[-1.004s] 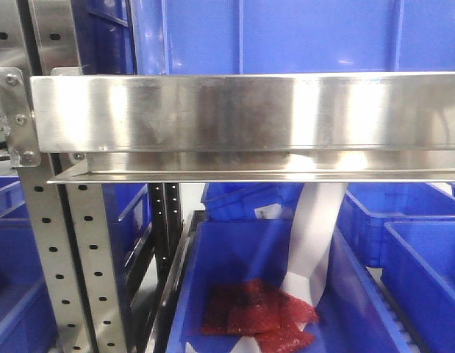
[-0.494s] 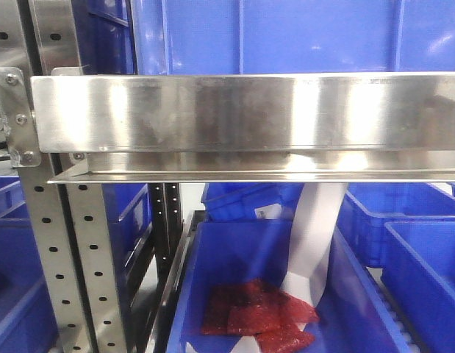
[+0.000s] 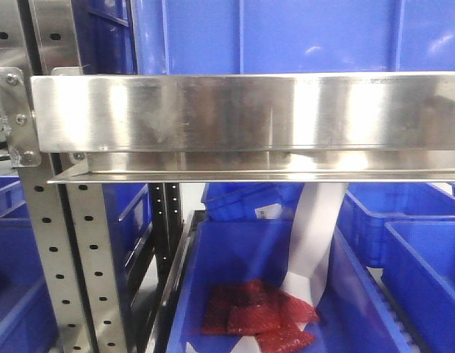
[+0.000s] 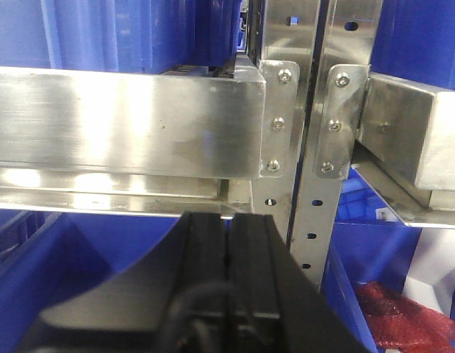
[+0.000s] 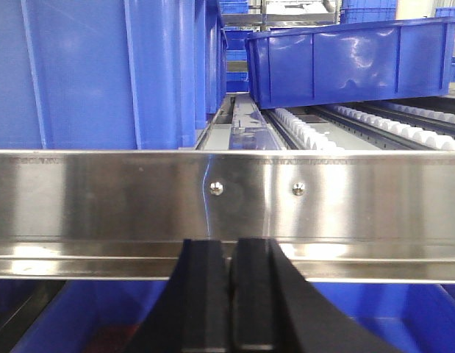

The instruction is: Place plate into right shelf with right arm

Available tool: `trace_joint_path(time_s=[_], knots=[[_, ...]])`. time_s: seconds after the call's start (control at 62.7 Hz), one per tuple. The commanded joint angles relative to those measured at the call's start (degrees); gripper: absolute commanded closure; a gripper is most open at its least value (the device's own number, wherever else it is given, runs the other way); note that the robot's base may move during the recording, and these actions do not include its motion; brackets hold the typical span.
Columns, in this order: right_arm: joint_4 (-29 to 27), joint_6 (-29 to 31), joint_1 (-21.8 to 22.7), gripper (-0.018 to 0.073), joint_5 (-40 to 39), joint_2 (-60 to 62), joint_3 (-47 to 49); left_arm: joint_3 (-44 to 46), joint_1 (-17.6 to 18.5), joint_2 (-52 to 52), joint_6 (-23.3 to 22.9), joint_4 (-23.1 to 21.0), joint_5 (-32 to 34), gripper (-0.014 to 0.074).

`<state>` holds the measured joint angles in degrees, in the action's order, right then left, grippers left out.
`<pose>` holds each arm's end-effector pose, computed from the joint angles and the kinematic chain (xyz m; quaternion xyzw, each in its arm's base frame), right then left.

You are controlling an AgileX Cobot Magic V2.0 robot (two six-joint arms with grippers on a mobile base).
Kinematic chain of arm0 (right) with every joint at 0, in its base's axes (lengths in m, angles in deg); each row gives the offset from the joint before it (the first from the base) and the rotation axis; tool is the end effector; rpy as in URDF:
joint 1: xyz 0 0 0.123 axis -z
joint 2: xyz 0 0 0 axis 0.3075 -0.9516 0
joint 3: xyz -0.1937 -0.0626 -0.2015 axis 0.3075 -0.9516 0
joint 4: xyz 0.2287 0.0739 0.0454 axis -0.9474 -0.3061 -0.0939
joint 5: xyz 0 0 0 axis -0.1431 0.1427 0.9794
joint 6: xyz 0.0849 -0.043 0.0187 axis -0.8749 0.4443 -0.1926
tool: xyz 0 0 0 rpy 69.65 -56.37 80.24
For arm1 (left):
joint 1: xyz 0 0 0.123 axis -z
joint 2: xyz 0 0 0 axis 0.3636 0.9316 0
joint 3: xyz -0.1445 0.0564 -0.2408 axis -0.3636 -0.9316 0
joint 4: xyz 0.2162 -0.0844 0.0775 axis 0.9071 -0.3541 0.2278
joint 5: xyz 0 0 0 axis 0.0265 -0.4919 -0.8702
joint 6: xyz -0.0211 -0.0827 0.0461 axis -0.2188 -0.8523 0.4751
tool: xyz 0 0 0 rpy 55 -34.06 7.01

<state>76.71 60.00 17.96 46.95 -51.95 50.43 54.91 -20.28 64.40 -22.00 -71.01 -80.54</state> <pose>0.0543 0.0002 0.2007 0.0274 0.6966 0.0289 0.7164 0.0545 -0.0017 0.1985 0.0170 0.7010 -0.0002 0.7129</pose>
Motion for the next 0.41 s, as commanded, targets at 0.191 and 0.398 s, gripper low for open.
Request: trace_joint_path(time_s=[0.191,0.398], knots=[[0.66,0.03,0.33,0.0508,-4.87,1.16,0.87,-0.59,0.11,-0.59,-0.4,-0.47,5.16,0.0724],[0.66,0.03,0.33,0.0508,-4.87,1.16,0.87,-0.59,0.11,-0.59,-0.4,-0.47,5.16,0.0724]])
